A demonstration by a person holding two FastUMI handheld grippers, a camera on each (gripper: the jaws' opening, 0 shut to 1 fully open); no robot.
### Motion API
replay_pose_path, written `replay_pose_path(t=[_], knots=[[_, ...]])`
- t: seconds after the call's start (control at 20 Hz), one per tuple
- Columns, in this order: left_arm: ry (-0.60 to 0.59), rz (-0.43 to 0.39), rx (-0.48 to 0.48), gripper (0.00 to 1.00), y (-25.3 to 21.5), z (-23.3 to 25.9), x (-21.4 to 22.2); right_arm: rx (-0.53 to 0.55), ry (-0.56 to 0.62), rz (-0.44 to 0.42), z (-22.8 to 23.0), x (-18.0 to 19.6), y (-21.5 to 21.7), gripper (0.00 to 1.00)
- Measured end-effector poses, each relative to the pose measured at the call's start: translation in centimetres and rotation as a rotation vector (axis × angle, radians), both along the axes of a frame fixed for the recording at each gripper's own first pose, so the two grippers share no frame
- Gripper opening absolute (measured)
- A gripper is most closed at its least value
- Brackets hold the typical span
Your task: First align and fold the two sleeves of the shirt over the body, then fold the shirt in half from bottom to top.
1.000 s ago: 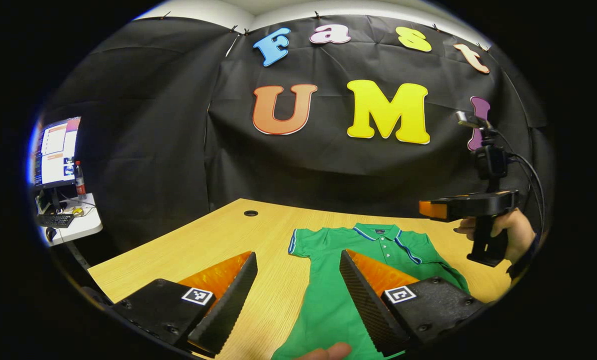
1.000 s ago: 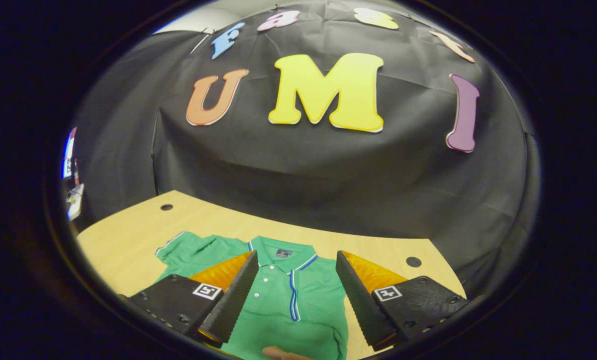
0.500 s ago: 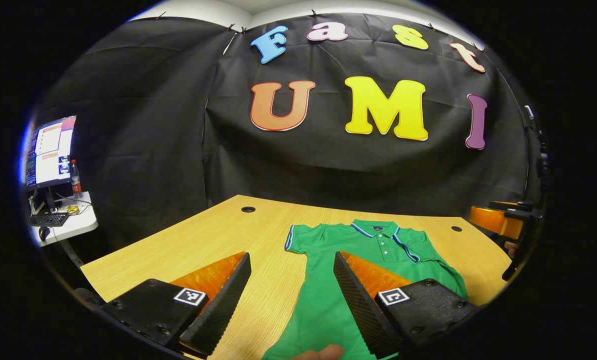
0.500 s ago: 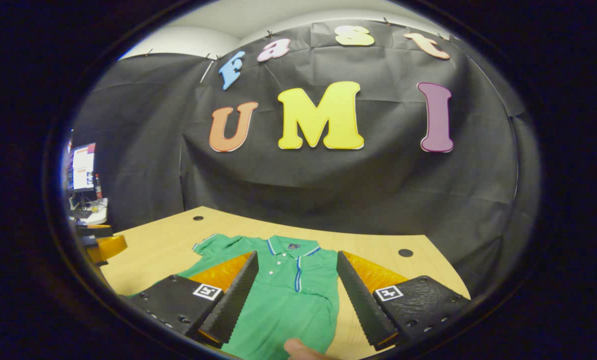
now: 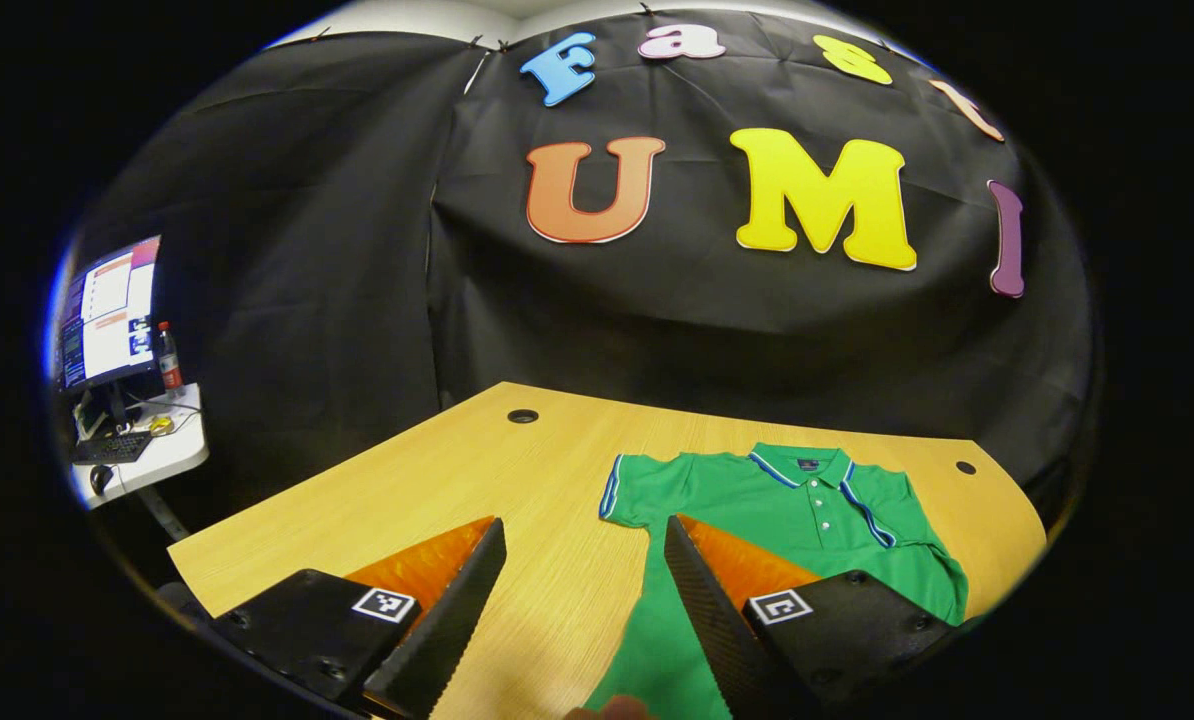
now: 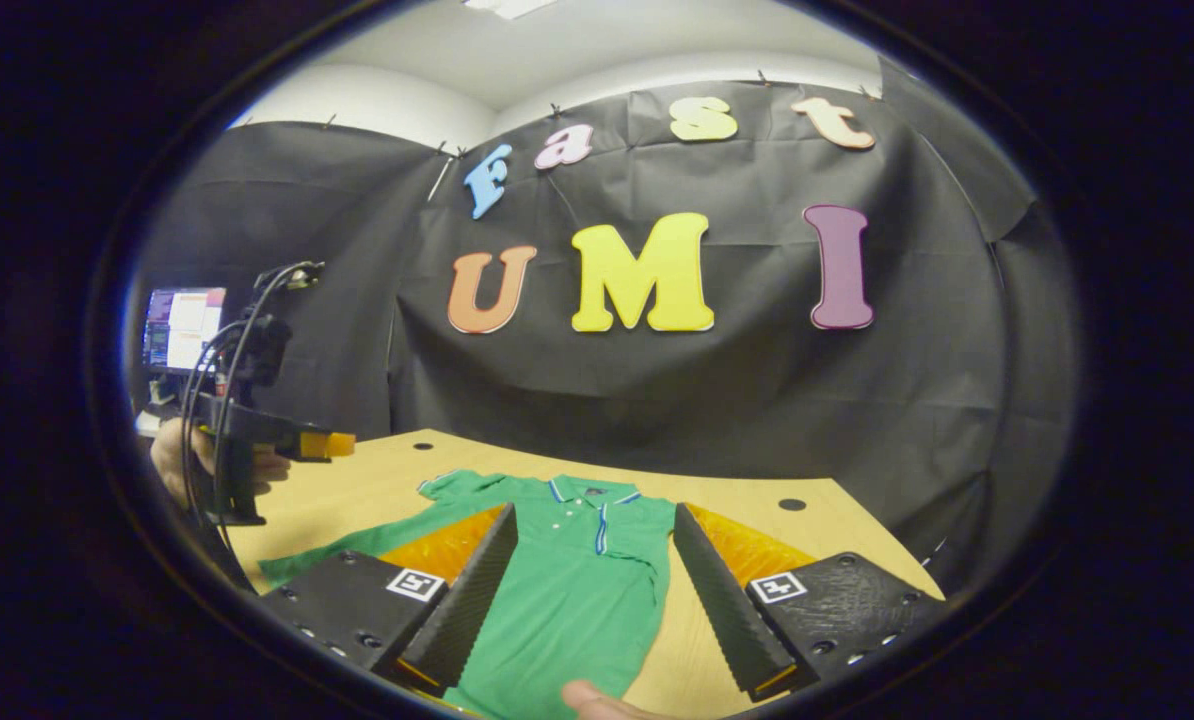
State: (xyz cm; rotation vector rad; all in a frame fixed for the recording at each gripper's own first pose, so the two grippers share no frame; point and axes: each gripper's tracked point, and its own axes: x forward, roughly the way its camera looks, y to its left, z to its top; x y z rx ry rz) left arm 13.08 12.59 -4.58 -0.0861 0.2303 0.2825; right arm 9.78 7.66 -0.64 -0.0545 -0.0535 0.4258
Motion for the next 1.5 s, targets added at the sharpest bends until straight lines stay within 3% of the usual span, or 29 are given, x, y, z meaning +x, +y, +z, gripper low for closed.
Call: replay_pose_path(t=[0.25, 0.45, 0.55, 0.75, 0.85, 1.05, 1.15, 1.2, 1.25, 1.3, 1.5], knots=[[0.066, -0.062, 0.011, 1.0, 1.3, -0.6, 8.6, 0.001, 0.029, 0.02, -1.1, 0.6, 0.3, 0.95], [0.198, -0.017, -0.024, 1.0, 4.1, -5.0, 15.5, 0.033, 0.059, 0.01, -1.4, 1.6, -0.8, 0.95], [0.241, -0.036, -0.014, 1.0, 4.5, -6.7, 18.3, 0.067, 0.089, 0.027, -2.0, 2.0, -0.8, 0.95], [0.302, -0.044, -0.058, 1.0, 4.6, -10.3, 21.4, 0.11, 0.125, 0.082, -3.2, 2.5, -0.2, 0.94], [0.311, -0.051, -0.072, 0.95, 5.1, -11.6, 22.0, 0.118, 0.141, 0.092, -3.9, 2.9, -0.2, 0.93], [0.297, -0.111, -0.12, 0.77, 3.6, -12.4, 23.2, 0.123, 0.156, 0.099, -4.9, 3.7, -0.6, 0.93], [0.325, -0.093, -0.073, 0.71, 3.8, -12.8, 23.3, 0.133, 0.173, 0.087, -5.5, 4.3, -1.3, 0.93], [0.332, -0.096, -0.053, 0.59, 3.7, -12.9, 23.3, 0.144, 0.186, 0.081, -5.8, 4.6, -1.6, 0.93], [0.332, -0.118, -0.049, 0.65, 2.9, -12.6, 23.6, 0.156, 0.198, 0.079, -5.9, 4.8, -1.7, 0.92], [0.353, -0.138, -0.031, 0.23, 2.7, -12.8, 23.5, 0.171, 0.204, 0.08, -5.8, 4.9, -2.0, 0.94], [0.393, -0.161, 0.005, 0.1, 2.1, -12.6, 23.3, 0.204, 0.211, 0.088, -5.7, 5.2, -2.0, 0.96]])
